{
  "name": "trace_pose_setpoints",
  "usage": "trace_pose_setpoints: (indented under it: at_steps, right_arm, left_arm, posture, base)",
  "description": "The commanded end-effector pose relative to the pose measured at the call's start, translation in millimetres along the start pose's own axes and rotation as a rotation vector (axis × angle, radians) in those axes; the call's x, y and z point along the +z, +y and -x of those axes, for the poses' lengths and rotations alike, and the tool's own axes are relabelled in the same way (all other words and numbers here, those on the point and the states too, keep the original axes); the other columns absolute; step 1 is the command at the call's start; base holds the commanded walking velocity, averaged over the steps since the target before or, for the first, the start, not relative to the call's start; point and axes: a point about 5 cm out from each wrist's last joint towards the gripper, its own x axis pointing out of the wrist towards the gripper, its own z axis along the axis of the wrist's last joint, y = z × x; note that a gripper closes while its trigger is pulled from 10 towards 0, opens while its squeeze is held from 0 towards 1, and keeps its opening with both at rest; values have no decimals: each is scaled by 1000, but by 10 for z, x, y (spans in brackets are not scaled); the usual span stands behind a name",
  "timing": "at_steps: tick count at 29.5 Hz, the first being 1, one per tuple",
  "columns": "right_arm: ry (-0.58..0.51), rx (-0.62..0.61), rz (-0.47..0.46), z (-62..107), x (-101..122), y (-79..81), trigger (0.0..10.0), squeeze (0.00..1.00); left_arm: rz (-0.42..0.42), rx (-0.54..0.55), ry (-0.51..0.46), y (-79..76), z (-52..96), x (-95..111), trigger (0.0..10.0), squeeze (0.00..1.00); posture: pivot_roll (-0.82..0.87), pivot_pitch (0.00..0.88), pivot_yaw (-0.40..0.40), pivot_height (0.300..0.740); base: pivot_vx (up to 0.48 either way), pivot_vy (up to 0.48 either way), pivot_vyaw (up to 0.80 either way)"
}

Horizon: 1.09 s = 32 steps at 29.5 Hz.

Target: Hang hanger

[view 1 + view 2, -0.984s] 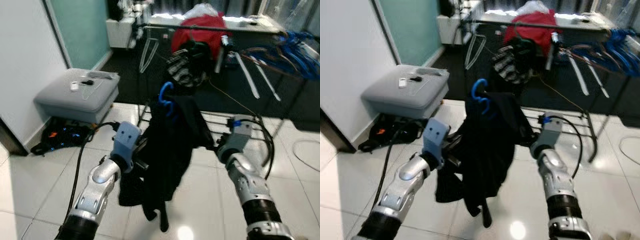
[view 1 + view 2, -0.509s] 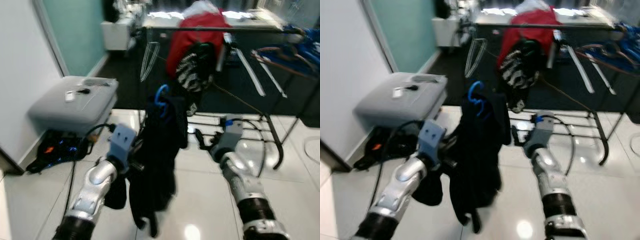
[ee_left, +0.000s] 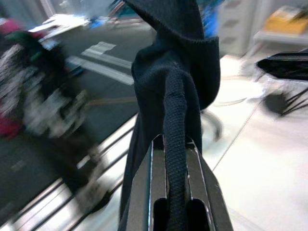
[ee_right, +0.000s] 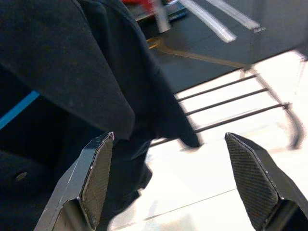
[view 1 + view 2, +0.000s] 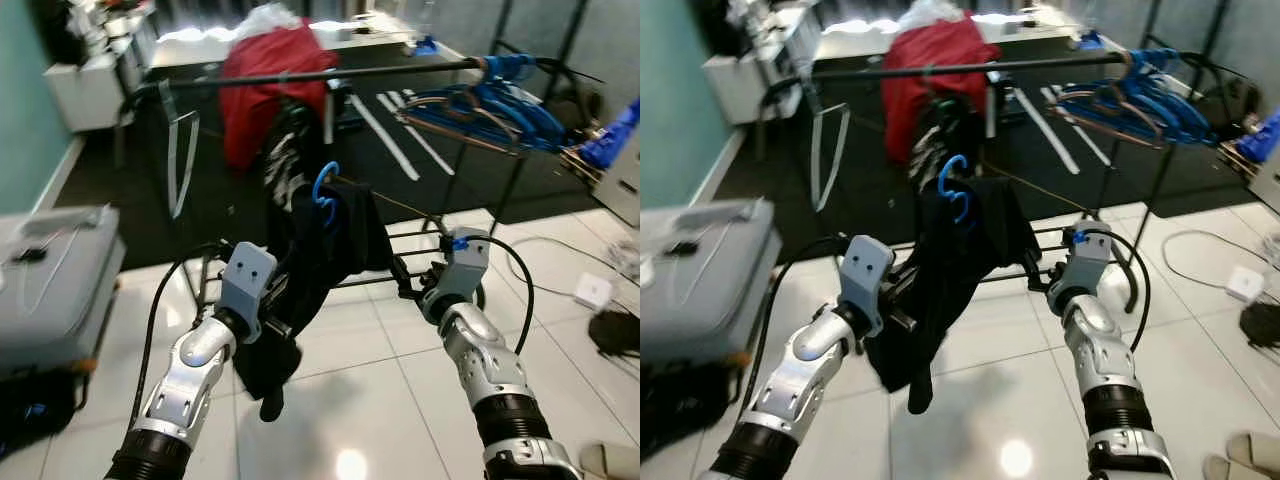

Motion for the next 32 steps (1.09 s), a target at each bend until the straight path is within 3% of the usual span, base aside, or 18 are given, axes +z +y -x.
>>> trace_pose_setpoints:
  at_steps: [1, 7, 15, 18, 23, 25, 32]
  right_arm:
    - [5, 12, 1, -10, -7, 47, 10000, 0]
    - [-6, 9, -5, -11, 2, 44, 10000, 0]
    - [-37, 13, -27, 0, 34, 40, 10000, 0]
    - [-34, 35, 17, 0, 36, 73, 10000, 0]
    - [-33, 38, 11, -1, 35, 77, 10000, 0]
    - [-34, 31, -26, -1, 34, 58, 10000, 0]
    - [-38, 32, -21, 2, 35, 60, 10000, 0]
  left_arm:
    - [-16, 0, -59, 11, -5, 126, 10000, 0]
    - [5, 8, -62, 8, -8, 132, 10000, 0]
    - [28, 95, -10, -21, -56, 145, 10000, 0]
    - [45, 140, 13, -55, -85, 145, 10000, 0]
    - [68, 152, 19, -137, -116, 164, 10000, 0]
    - [72, 148, 26, -198, -132, 176, 10000, 0]
    - [83, 145, 55, -251, -162, 170, 10000, 0]
  posture:
    - [-134, 24, 12, 740]
    - [-136, 25, 16, 740]
    - [-140, 27, 18, 740]
    - [-142, 28, 17, 740]
    - [-143, 28, 17, 740]
    - [-142, 28, 18, 740]
    - [-144, 27, 21, 740]
  base:
    - [480, 0, -788]
    - [480, 0, -788]
    - [464, 0, 0]
    - [439, 0, 617]
    - [446, 0, 800]
    - [450, 0, 0]
    - [452, 0, 0]
